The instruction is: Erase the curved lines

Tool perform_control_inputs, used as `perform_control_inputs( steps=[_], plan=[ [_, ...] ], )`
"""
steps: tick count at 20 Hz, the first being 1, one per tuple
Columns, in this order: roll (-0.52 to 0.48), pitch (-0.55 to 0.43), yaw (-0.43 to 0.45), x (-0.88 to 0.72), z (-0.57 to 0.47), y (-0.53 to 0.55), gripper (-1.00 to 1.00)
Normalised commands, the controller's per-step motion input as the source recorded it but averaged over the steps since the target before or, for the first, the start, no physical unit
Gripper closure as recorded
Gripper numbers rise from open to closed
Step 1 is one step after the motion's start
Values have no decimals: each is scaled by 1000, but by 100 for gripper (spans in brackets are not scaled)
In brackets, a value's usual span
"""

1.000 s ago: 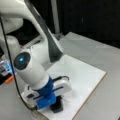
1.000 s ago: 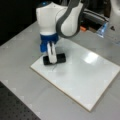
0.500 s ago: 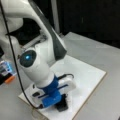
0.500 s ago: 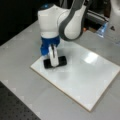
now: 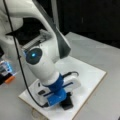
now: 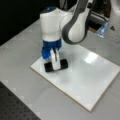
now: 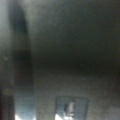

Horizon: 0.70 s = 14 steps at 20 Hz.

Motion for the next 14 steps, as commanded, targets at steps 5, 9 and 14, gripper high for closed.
perform_control_inputs(
  steps=[5,9,14],
  plan=[
    [167,75,-100,507,-208,67,100],
    [180,76,-120,537,-234,90,100],
    [186,93,-149,464,-235,57,100]
  ],
)
